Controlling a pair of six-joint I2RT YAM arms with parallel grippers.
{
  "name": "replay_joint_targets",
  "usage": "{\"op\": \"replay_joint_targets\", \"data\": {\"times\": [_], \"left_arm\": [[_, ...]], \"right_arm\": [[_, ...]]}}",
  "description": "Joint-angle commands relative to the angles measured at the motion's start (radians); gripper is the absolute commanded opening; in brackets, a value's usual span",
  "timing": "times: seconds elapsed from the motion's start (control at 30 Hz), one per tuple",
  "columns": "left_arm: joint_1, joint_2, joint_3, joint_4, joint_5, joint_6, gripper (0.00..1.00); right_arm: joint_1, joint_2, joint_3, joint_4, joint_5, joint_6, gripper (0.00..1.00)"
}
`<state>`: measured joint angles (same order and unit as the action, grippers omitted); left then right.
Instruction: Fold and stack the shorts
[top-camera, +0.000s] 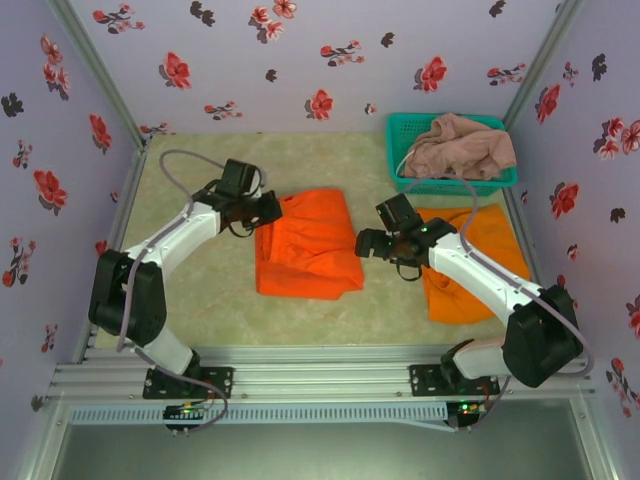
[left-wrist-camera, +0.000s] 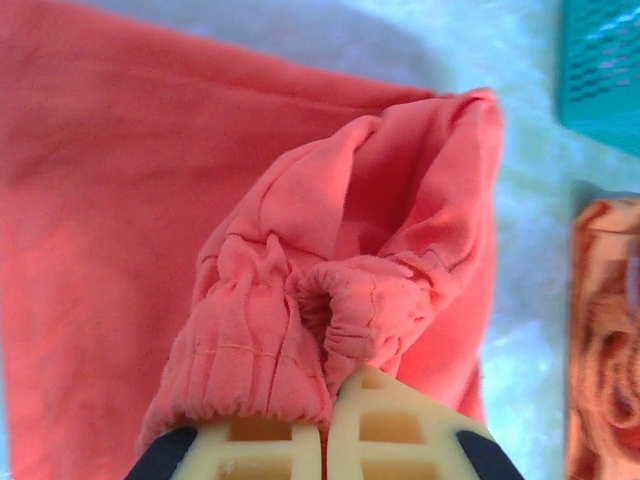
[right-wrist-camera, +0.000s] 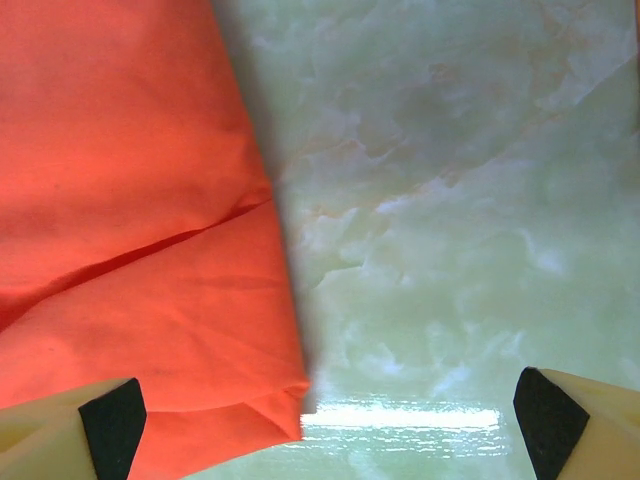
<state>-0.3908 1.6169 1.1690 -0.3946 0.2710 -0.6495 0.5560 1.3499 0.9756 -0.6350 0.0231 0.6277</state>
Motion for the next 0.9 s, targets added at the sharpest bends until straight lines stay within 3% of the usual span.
{"op": "replay_joint_targets", "data": {"times": [0.0, 0.17, 0.3, 0.4, 0.47, 0.63, 0.73, 0.87], "left_arm": [[0.062, 0.057, -0.079, 0.027, 0.026, 0.05, 0.0], [0.123, 0.179, -0.115, 0.136, 0.031, 0.081, 0.06], [0.139, 0.191, -0.082, 0.147, 0.032, 0.098, 0.29], [0.136, 0.097, -0.067, 0.125, 0.037, 0.098, 0.52], [0.131, 0.009, -0.074, 0.117, 0.049, 0.087, 0.59], [0.076, -0.193, -0.128, 0.09, 0.084, 0.013, 0.89], [0.023, -0.27, -0.203, 0.126, 0.104, -0.063, 0.98], [-0.042, -0.317, -0.321, 0.23, 0.126, -0.171, 0.99]], "right_arm": [[-0.005, -0.02, -0.018, -0.025, 0.001, -0.018, 0.99], [-0.006, -0.01, -0.041, 0.012, -0.047, -0.012, 0.99], [-0.005, -0.031, -0.061, 0.046, -0.09, -0.02, 0.99], [-0.005, -0.056, -0.073, 0.059, -0.098, -0.034, 0.99], [-0.005, -0.073, -0.088, 0.077, -0.099, -0.039, 0.99], [-0.005, -0.111, -0.135, 0.152, -0.064, -0.068, 0.99], [-0.005, -0.157, -0.204, 0.279, -0.063, -0.09, 0.99], [-0.01, -0.191, -0.213, 0.294, 0.026, -0.089, 0.99]]}}
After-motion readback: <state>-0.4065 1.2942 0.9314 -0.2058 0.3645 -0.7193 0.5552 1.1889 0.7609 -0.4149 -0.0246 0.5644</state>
